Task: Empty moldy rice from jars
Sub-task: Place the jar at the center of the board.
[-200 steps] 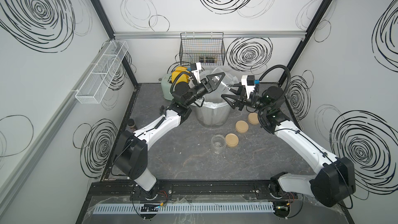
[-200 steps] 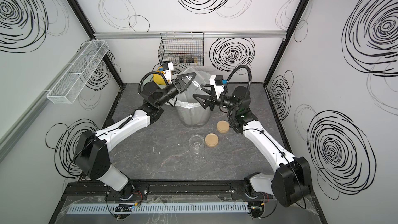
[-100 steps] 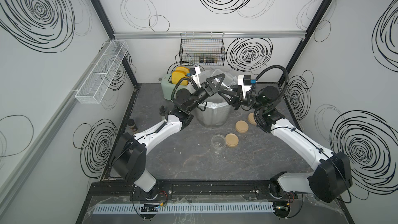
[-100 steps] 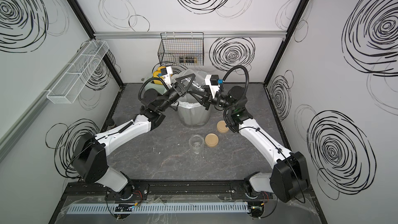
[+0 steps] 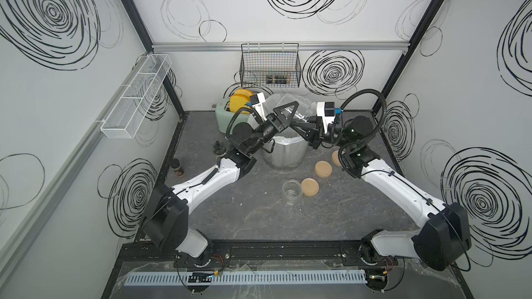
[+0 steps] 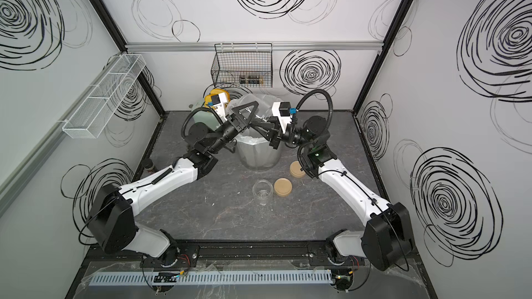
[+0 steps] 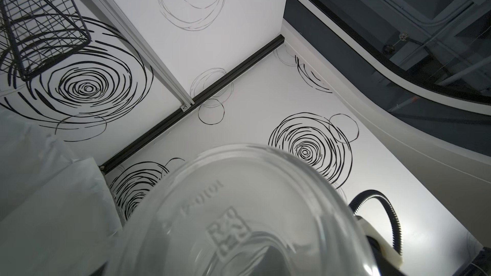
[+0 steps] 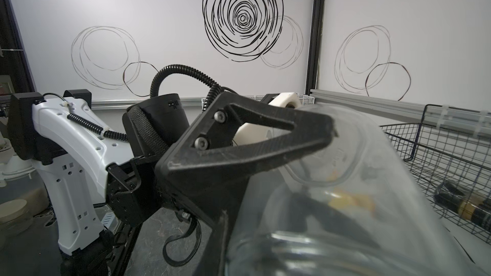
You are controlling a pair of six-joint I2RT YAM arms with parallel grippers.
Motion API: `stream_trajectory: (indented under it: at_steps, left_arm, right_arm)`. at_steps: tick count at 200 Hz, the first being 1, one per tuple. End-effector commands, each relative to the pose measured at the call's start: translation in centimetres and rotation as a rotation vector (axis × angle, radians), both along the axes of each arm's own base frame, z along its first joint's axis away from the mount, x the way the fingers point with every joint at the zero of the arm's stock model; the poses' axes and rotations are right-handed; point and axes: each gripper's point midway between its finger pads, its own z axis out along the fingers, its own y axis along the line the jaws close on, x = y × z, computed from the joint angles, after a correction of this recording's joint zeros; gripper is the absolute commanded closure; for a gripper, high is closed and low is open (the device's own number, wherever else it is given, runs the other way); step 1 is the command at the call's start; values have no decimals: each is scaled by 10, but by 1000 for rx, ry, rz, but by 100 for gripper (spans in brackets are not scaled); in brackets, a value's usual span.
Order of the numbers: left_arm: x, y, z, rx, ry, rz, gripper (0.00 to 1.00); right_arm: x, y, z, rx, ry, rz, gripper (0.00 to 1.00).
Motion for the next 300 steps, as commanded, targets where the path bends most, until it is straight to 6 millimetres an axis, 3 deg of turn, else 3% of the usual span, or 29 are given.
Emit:
stream_trajectory:
  at_steps: [1, 55, 133, 191, 243, 269, 300]
  left_arm:
    - [-22, 39, 52, -23, -199, 123, 4]
    - [-23, 90, 50, 124, -233, 357, 4]
    - [-14, 52, 46, -40, -206, 115, 4]
    - [-14, 64, 51, -199, -174, 47, 4]
    - [-18, 63, 48, -318, -128, -61, 4]
    - [-17, 67, 46, -306, -129, -51, 4]
    - [-14, 90, 40, -230, -136, 55, 4]
  right_arm:
    - [7, -13, 18, 28, -38, -88, 100]
    - [4, -12, 14, -1, -43, -77, 100]
    - [4, -5, 20, 11, -54, -40, 100]
    - [18, -7, 30, 39, -57, -100, 100]
    - [26, -7, 40, 79, -59, -116, 100]
    - [27, -7, 41, 68, -64, -122, 100]
    - [31, -9, 36, 22, -50, -143, 100]
